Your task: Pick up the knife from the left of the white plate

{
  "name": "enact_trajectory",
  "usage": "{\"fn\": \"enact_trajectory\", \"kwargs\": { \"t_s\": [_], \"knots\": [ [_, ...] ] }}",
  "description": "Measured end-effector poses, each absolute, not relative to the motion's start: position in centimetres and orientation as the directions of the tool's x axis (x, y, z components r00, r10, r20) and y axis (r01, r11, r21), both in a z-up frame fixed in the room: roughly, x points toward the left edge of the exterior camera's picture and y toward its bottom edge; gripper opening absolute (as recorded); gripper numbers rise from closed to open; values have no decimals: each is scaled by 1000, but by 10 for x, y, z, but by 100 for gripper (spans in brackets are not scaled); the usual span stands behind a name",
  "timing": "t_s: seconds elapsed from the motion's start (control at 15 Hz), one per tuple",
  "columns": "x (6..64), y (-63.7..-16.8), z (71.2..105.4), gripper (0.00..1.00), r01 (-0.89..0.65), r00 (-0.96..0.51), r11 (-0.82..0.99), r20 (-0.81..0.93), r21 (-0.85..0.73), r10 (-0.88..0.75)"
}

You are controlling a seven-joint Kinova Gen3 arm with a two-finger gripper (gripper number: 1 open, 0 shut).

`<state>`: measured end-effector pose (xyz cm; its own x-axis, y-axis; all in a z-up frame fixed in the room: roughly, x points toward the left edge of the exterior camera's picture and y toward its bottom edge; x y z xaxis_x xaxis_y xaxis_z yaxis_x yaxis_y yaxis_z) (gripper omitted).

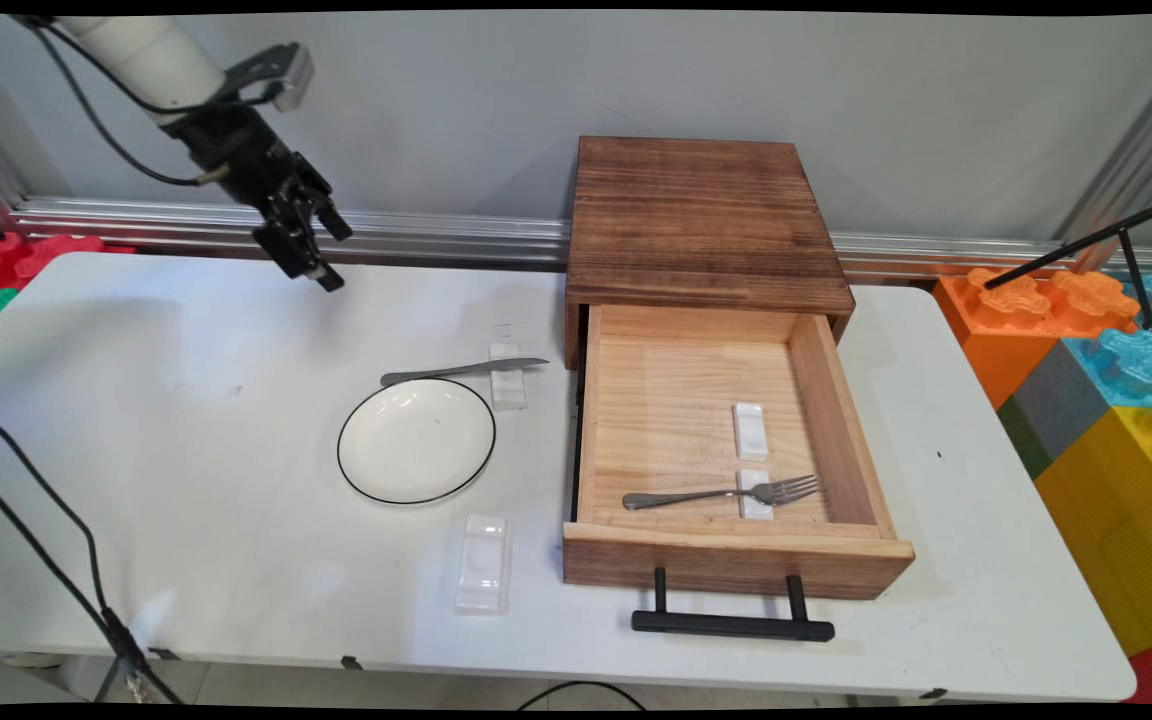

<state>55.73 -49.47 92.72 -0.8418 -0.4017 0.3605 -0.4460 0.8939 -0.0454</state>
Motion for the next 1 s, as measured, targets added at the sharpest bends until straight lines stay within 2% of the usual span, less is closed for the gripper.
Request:
{"fn": "enact_trajectory", "kwargs": {
  "t_s": [1.0],
  "knots": [
    [482, -550, 867, 100, -394, -882, 918, 295, -31, -369]
  ]
}}
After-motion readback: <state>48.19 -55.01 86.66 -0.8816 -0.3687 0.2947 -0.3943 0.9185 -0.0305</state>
